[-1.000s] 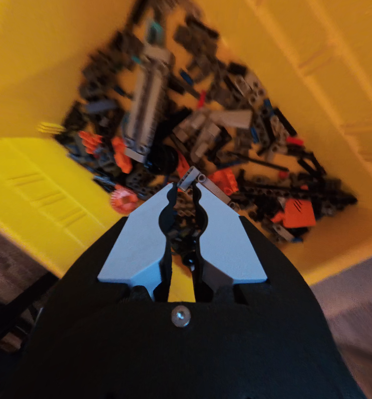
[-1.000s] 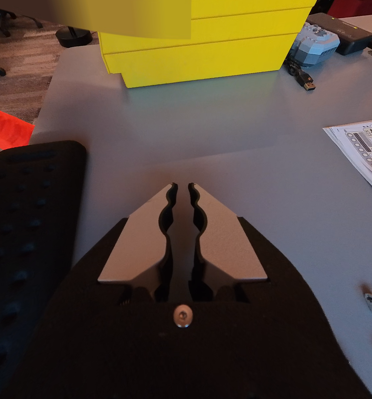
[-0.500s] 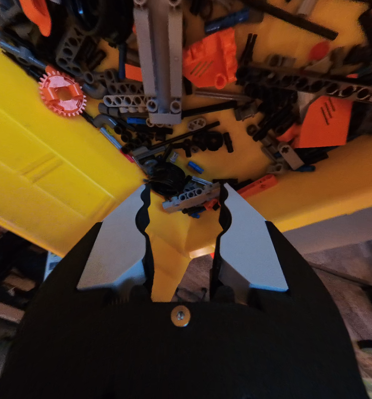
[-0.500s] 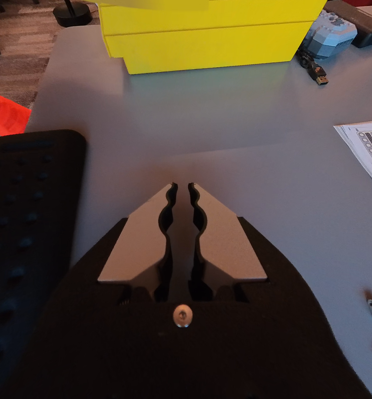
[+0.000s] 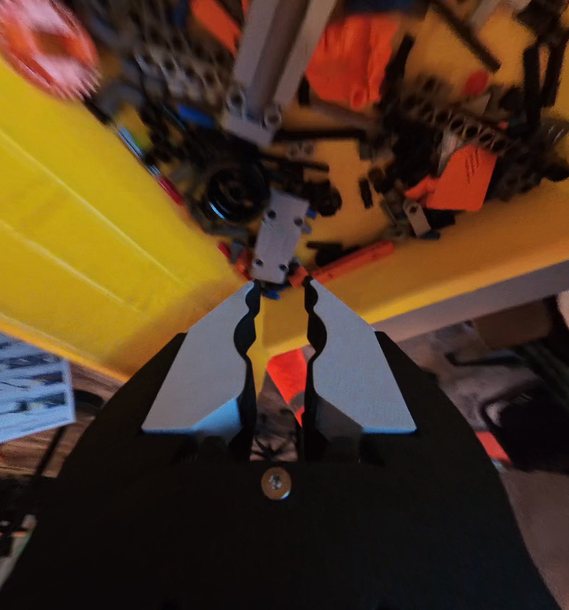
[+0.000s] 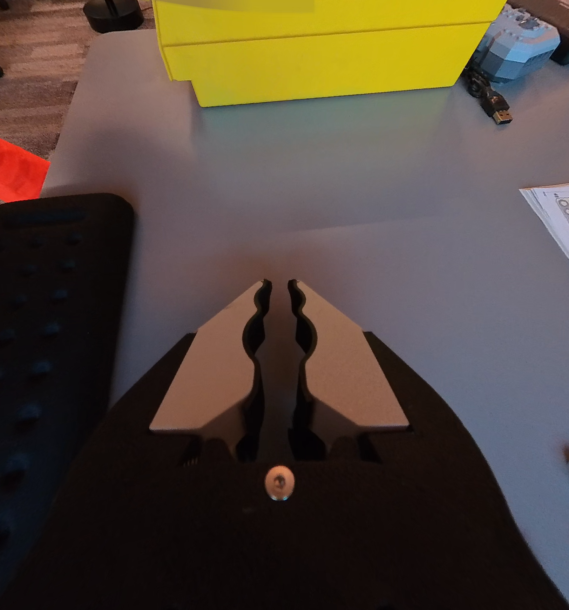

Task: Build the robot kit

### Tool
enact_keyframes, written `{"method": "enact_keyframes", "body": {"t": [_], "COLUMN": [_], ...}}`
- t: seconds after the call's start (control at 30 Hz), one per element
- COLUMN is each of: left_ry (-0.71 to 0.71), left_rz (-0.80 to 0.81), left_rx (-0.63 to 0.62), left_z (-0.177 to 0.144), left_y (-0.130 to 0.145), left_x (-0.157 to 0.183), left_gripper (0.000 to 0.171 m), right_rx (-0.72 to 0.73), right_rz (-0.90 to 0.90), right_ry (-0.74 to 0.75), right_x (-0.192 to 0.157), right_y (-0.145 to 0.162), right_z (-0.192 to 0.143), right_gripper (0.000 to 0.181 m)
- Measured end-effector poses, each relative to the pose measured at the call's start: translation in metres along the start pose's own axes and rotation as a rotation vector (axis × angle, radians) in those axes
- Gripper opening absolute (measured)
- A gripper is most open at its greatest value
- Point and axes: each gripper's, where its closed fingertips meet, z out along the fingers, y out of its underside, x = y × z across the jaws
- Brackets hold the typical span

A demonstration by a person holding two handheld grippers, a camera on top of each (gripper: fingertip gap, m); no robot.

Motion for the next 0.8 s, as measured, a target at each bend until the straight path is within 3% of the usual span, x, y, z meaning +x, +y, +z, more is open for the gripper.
{"method": "enact_keyframes", "body": {"t": [0.07, 0.17, 0.37, 0.47, 0.67, 0.8], "left_ry": [0.047, 0.024, -0.085, -0.133, 0.031, 0.159], "left_rz": [-0.032, -0.041, 0.001, 0.043, 0.020, -0.150], "left_rx": [-0.075, -0.078, 0.152, 0.178, 0.128, 0.181], "left_z": [0.012, 0.027, 0.010, 0.002, 0.013, 0.020], "left_y": [0.015, 0.012, -0.041, -0.047, -0.027, -0.035], "left_x": [0.006, 0.004, -0.012, -0.018, 0.003, 0.010], "left_gripper": [0.016, 0.009, 0.011, 0.018, 0.020, 0.029], "right_rx": [-0.002, -0.006, -0.014, -0.017, -0.017, -0.026], "right_rz": [-0.002, -0.005, -0.009, -0.007, -0.002, -0.008], "right_ry": [-0.004, -0.007, -0.002, -0.002, -0.009, -0.011], "right_x": [-0.001, -0.001, -0.001, -0.001, -0.001, -0.002], "right_y": [0.000, 0.001, 0.002, 0.002, 0.002, 0.003], "right_z": [0.000, 0.000, 0.001, 0.001, 0.001, 0.002], "right_gripper": [0.012, 0.012, 0.012, 0.012, 0.012, 0.012]}}
